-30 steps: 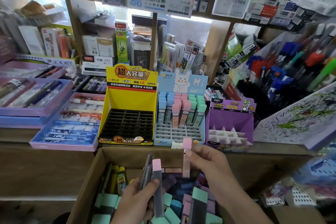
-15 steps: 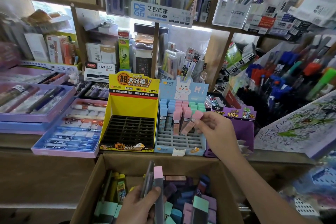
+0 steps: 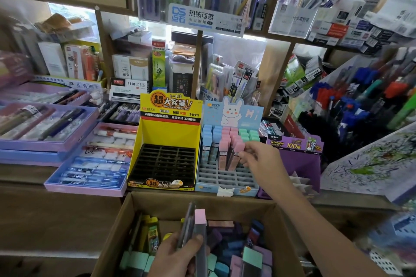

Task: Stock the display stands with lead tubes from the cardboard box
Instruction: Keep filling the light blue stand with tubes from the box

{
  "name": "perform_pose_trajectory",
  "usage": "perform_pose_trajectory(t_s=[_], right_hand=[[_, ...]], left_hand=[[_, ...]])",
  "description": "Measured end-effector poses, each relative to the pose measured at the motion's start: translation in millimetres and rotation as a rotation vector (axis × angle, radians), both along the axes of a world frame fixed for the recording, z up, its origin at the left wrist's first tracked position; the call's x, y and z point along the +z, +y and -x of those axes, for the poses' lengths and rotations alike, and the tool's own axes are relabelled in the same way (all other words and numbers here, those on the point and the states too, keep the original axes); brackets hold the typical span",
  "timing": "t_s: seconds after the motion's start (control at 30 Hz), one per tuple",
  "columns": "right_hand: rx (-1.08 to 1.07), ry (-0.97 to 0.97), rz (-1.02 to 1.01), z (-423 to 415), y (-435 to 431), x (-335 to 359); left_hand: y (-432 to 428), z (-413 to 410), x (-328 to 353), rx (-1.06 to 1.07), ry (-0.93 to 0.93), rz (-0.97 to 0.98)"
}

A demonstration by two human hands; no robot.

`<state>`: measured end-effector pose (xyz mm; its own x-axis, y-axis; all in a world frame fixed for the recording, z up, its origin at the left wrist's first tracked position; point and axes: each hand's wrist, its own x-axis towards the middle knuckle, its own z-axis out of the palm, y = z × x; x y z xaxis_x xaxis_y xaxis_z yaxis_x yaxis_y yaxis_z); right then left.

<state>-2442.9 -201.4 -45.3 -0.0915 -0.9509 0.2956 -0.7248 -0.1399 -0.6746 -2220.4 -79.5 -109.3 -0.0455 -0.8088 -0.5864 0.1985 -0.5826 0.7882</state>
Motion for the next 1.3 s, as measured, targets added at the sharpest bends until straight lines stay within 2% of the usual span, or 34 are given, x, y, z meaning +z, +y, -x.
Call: perform_pose_trajectory(t_s=[0.13,0.27,0.53,0.6,0.7,0.87,1.0,1.3], right_hand=[[-0.027,0.063,-0.056,-6,-4,0],[-0.056,0.043,-0.07,-9,-4,-2],[-0.115,-0.039,0.034,-7,13,-4],[-0.071,-0.078,0.047,-9,27,-6],[0.078,-0.139,-0.093,-19,53,-14],[0.202,-0.39,-0.394,-39,84,-36],[0.232,-0.564,-0.585,-50,93,-44],[0.209,-1.033,-0.615,-46,93,-49]], left_hand=[[-2,0,-1,-0.021,-0.01,0.004],[-2,0,0,-0.031,-0.008,0.023],[2,-3,4,-0.06,0.041,0.069],[4,-2,6,-0.052,0.049,0.076],[6,-1,11,-0.055,0.094,0.073],[7,0,14,-0.064,0.17,0.089],[3,2,7,-0.053,0.152,0.097],[3,6,8,0.054,0.167,-0.021]])
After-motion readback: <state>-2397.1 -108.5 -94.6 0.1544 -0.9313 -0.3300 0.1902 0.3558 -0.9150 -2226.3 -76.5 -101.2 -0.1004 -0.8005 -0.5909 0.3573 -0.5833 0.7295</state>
